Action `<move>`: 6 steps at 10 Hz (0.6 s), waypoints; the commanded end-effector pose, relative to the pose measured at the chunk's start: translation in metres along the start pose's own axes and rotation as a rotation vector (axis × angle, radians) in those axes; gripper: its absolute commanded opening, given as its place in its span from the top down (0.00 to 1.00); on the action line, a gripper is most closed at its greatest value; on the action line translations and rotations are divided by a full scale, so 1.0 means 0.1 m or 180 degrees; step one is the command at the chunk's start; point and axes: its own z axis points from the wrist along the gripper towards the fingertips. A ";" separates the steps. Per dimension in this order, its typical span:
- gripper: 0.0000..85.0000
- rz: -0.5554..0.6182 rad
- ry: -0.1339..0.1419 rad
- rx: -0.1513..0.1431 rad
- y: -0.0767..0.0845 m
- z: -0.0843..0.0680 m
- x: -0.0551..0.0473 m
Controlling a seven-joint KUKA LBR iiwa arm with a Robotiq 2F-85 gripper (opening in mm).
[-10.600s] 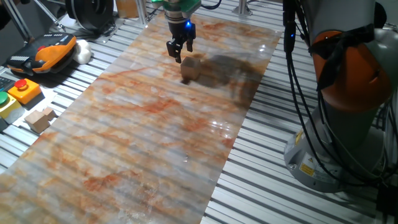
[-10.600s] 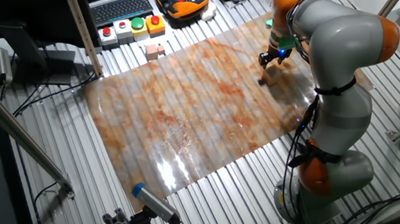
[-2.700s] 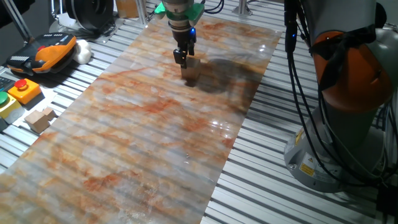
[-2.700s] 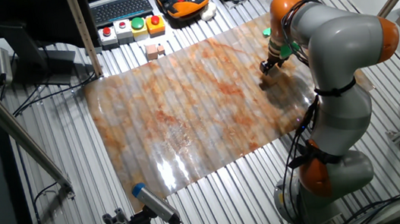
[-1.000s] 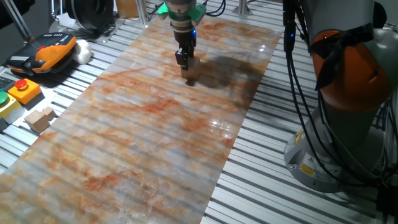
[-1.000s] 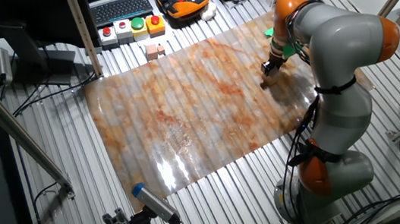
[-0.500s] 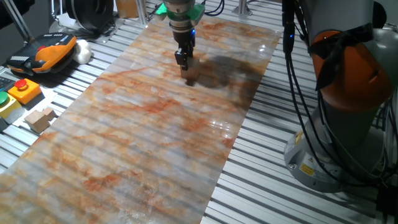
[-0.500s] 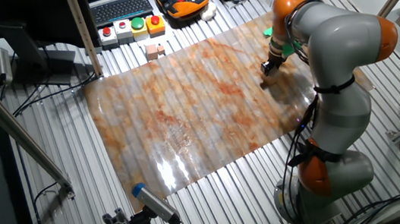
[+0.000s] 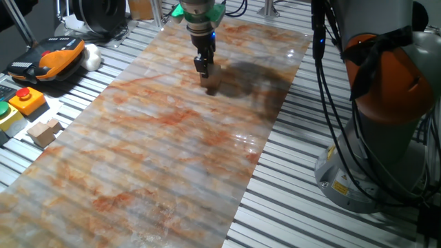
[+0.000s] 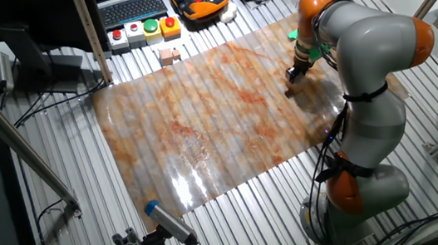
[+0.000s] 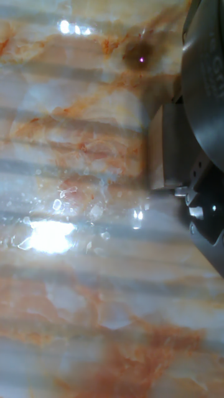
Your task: Hold a small block with the gripper and sweep it from left to right on the table
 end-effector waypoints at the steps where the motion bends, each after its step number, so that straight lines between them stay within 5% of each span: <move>1: 1.00 -0.0003 -0.0040 -0.0013 0.00 -0.01 -0.01; 6: 1.00 0.0018 -0.0060 -0.0048 0.02 -0.02 -0.02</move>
